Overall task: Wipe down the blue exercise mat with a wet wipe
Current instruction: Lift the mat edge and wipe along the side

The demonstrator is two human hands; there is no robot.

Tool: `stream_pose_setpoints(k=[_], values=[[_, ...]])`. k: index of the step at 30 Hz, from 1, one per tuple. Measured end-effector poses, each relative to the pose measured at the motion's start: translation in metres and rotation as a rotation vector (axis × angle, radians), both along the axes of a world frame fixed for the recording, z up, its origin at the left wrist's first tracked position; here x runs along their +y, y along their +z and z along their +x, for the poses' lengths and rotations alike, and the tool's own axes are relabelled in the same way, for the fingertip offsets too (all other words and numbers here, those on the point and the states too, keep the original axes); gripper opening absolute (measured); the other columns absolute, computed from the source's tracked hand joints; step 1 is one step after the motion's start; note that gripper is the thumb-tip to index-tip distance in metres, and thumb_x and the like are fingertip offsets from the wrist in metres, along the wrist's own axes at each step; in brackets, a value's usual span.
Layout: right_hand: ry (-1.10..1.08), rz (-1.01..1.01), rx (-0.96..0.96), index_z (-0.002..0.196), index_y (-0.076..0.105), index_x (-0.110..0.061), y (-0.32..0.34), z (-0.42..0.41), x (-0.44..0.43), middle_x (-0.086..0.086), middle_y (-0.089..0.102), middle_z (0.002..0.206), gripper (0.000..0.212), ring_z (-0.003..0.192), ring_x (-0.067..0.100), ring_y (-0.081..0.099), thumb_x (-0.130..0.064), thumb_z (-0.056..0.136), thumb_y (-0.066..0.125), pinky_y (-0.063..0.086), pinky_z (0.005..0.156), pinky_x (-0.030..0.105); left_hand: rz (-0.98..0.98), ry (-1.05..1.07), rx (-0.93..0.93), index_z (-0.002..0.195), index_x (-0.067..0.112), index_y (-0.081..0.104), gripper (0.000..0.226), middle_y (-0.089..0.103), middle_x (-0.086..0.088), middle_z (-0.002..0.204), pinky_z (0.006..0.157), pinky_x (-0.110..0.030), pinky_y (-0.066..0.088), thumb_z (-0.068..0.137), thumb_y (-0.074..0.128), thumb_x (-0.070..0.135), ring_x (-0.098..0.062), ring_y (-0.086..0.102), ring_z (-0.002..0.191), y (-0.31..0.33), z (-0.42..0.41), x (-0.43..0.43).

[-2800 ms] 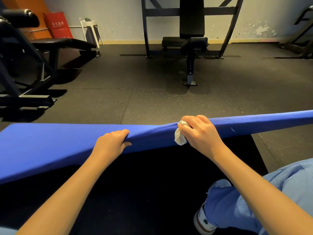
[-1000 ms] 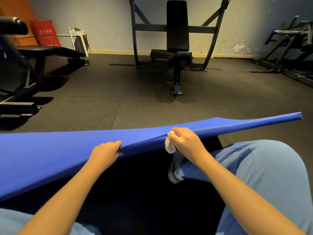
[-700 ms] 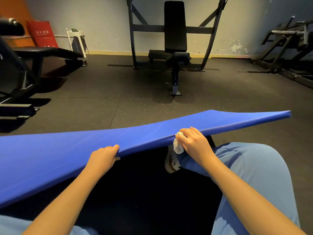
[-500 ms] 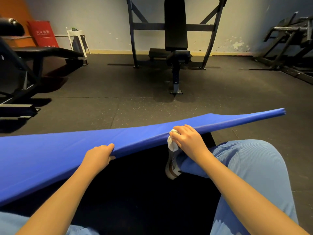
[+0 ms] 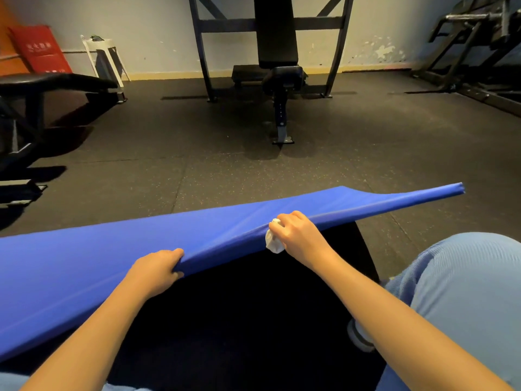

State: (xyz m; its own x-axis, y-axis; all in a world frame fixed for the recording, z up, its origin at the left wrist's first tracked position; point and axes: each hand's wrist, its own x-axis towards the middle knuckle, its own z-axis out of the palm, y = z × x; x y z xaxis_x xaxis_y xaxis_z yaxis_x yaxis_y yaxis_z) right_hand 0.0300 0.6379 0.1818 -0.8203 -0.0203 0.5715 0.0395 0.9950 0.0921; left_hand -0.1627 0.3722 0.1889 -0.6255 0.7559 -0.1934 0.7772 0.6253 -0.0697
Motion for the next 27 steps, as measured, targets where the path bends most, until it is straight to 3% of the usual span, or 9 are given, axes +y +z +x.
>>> stream_pose_setpoints(k=[2, 4, 6, 10, 15, 18, 20, 24, 27], values=[[0.027, 0.025, 0.045, 0.083, 0.050, -0.011, -0.004, -0.005, -0.003, 0.009, 0.056, 0.067, 0.040, 0.052, 0.027, 0.050, 0.008, 0.053, 0.069, 0.045, 0.056, 0.030, 0.086, -0.037, -0.085, 0.122, 0.029, 0.046, 0.039, 0.057, 0.010, 0.125, 0.080, -0.029, 0.043, 0.088, 0.057, 0.044, -0.018, 0.055, 0.111, -0.005, 0.013, 0.014], [0.058, 0.073, 0.063, 0.082, 0.052, -0.012, -0.004, -0.010, -0.007, 0.008, 0.056, 0.069, 0.028, 0.054, 0.026, 0.051, 0.004, 0.061, 0.062, 0.046, 0.058, 0.031, 0.226, -0.058, -0.158, 0.133, 0.033, 0.044, 0.050, 0.056, 0.013, 0.128, 0.082, -0.030, 0.043, 0.086, 0.059, 0.046, -0.018, 0.055, 0.114, -0.007, 0.032, 0.039], [0.065, 0.091, 0.068, 0.077, 0.059, -0.012, -0.004, -0.010, -0.007, 0.007, 0.057, 0.069, 0.018, 0.054, 0.025, 0.051, 0.001, 0.064, 0.060, 0.047, 0.058, 0.031, 0.319, -0.078, -0.137, 0.125, 0.030, 0.048, 0.040, 0.061, 0.010, 0.121, 0.075, -0.031, 0.041, 0.088, 0.057, 0.042, -0.021, 0.057, 0.107, -0.006, 0.048, 0.064], [-0.014, 0.083, 0.075, 0.081, 0.065, -0.012, -0.009, 0.005, 0.008, 0.004, 0.061, 0.078, 0.020, 0.061, 0.025, 0.056, 0.001, 0.067, 0.068, 0.048, 0.066, 0.031, 0.296, -0.130, -0.004, 0.106, 0.021, 0.049, 0.025, 0.064, 0.003, 0.106, 0.065, -0.033, 0.037, 0.092, 0.054, 0.041, -0.027, 0.059, 0.097, -0.002, 0.049, 0.082], [-0.097, 0.088, 0.176, 0.080, 0.067, -0.012, -0.004, 0.030, 0.034, 0.007, 0.067, 0.087, 0.013, 0.070, 0.027, 0.062, -0.004, 0.074, 0.059, 0.046, 0.079, 0.035, 0.303, -0.153, -0.025, 0.107, 0.019, 0.049, 0.026, 0.064, 0.000, 0.107, 0.071, -0.034, 0.042, 0.093, 0.053, 0.041, -0.028, 0.058, 0.099, -0.001, 0.048, 0.088], [-0.094, 0.084, 0.126, 0.078, 0.063, -0.008, -0.007, 0.033, 0.030, 0.009, 0.061, 0.076, 0.017, 0.065, 0.029, 0.058, 0.004, 0.066, 0.065, 0.045, 0.067, 0.035, 0.279, -0.175, -0.021, 0.105, 0.017, 0.048, 0.025, 0.063, 0.000, 0.107, 0.070, -0.033, 0.042, 0.092, 0.052, 0.039, -0.028, 0.058, 0.100, -0.003, 0.050, 0.086], [-0.094, 0.108, 0.115, 0.077, 0.061, -0.007, -0.010, 0.032, 0.023, 0.009, 0.057, 0.071, 0.016, 0.060, 0.028, 0.054, 0.005, 0.067, 0.058, 0.039, 0.065, 0.034, 0.296, -0.201, -0.044, 0.106, 0.019, 0.048, 0.023, 0.062, 0.002, 0.107, 0.072, -0.033, 0.045, 0.091, 0.052, 0.035, -0.025, 0.057, 0.101, -0.006, 0.057, 0.088], [-0.035, 0.149, 0.160, 0.081, 0.060, -0.007, -0.006, 0.025, 0.009, 0.009, 0.057, 0.072, 0.012, 0.061, 0.028, 0.051, 0.002, 0.077, 0.054, 0.039, 0.067, 0.034, 0.413, -0.240, -0.097, 0.129, 0.022, 0.049, 0.041, 0.060, 0.006, 0.122, 0.078, -0.033, 0.047, 0.091, 0.050, 0.037, -0.022, 0.056, 0.111, -0.004, 0.083, 0.107], [-0.013, 0.133, 0.148, 0.082, 0.062, -0.008, -0.006, 0.026, 0.010, 0.008, 0.059, 0.078, 0.009, 0.066, 0.028, 0.055, 0.001, 0.079, 0.062, 0.044, 0.070, 0.035, 0.406, -0.247, -0.031, 0.115, 0.018, 0.051, 0.037, 0.062, 0.002, 0.111, 0.068, -0.033, 0.043, 0.088, 0.039, 0.040, -0.024, 0.058, 0.099, 0.000, 0.089, 0.119]])
